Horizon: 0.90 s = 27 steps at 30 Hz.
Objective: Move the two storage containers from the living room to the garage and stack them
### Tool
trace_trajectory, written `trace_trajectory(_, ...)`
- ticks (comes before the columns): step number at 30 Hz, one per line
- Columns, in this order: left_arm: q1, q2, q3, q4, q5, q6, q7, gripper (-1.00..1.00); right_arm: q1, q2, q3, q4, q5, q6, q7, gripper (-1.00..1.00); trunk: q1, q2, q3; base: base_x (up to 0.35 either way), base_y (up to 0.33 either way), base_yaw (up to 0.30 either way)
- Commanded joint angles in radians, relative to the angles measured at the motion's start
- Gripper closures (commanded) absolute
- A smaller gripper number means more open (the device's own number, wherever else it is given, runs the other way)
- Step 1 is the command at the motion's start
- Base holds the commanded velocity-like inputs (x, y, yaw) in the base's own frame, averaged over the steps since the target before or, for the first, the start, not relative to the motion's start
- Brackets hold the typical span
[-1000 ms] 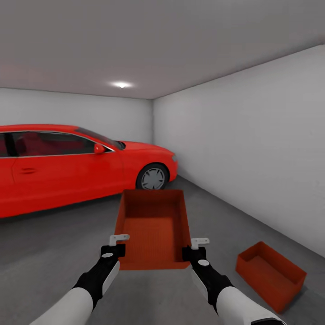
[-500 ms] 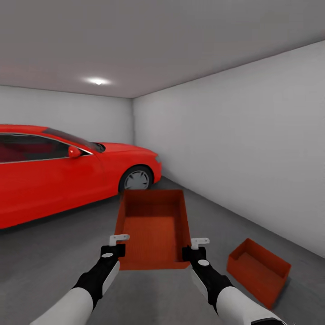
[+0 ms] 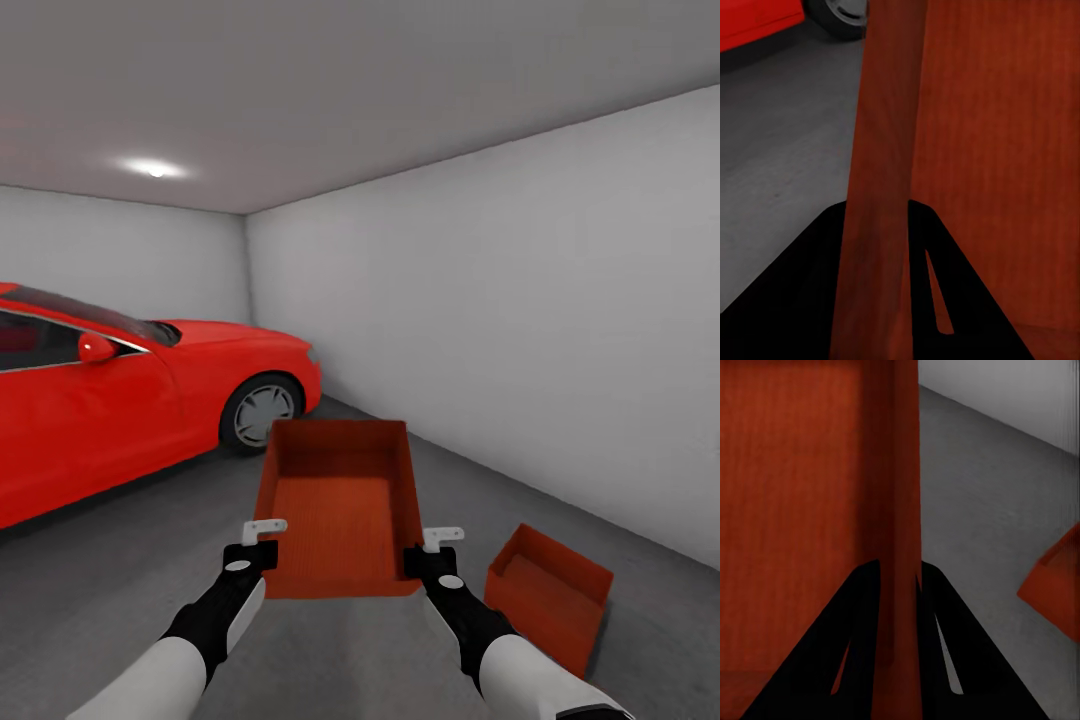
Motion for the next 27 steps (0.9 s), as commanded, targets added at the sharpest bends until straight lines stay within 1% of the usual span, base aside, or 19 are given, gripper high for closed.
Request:
trace_trajectory(1, -0.001, 0.016, 0.046, -0.018, 0.0, 0.007, 0.012, 1.0, -0.001, 0.0, -0.006, 0.004, -0.003, -0.003, -0.013, 1.0, 0.001, -0.001, -0.002, 0.297, 0.225, -0.287)
trace_trajectory(27, -0.001, 0.016, 0.045, -0.019, 0.0, 0.007, 0.012, 1.0, -0.001, 0.0, -0.006, 0.004, -0.003, -0.003, -0.013, 1.0, 0.001, -0.001, -0.002, 0.297, 0.225, -0.287)
